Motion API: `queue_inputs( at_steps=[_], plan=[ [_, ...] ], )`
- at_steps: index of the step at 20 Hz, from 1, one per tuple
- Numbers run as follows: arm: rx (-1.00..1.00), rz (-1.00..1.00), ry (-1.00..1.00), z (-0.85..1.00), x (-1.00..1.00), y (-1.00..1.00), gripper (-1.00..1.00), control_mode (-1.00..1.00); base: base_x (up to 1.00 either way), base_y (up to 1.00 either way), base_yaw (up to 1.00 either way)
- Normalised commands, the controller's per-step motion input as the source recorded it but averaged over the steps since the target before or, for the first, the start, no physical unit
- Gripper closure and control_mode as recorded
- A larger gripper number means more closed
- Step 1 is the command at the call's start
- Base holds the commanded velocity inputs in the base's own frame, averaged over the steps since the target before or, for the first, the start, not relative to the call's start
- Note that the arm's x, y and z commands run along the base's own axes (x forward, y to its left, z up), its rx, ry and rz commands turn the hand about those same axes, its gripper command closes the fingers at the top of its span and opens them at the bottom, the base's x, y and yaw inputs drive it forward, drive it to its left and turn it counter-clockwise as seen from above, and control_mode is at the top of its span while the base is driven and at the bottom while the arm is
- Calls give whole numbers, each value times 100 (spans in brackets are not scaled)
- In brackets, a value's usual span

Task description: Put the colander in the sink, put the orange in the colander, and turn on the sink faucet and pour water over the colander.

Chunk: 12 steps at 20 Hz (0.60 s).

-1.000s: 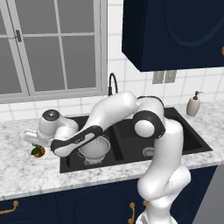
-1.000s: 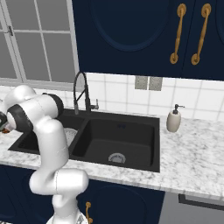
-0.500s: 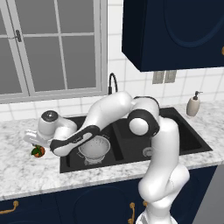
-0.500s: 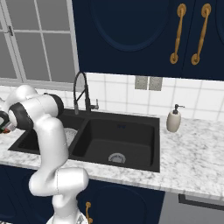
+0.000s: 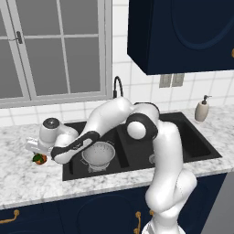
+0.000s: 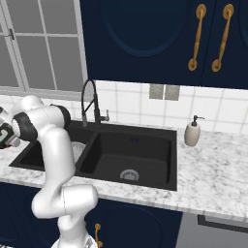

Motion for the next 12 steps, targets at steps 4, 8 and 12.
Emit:
queue_inputs(
  at_steps=[4, 8, 12],
  plan=[
    [0, 0, 2, -16, 18, 12, -100, -100, 0, 0, 0],
    [0, 0, 0, -10, 17, 17, -100, -100, 0, 0, 0],
    [0, 0, 4, -17, 6, 16, -100, -100, 0, 0, 0]
  ],
)
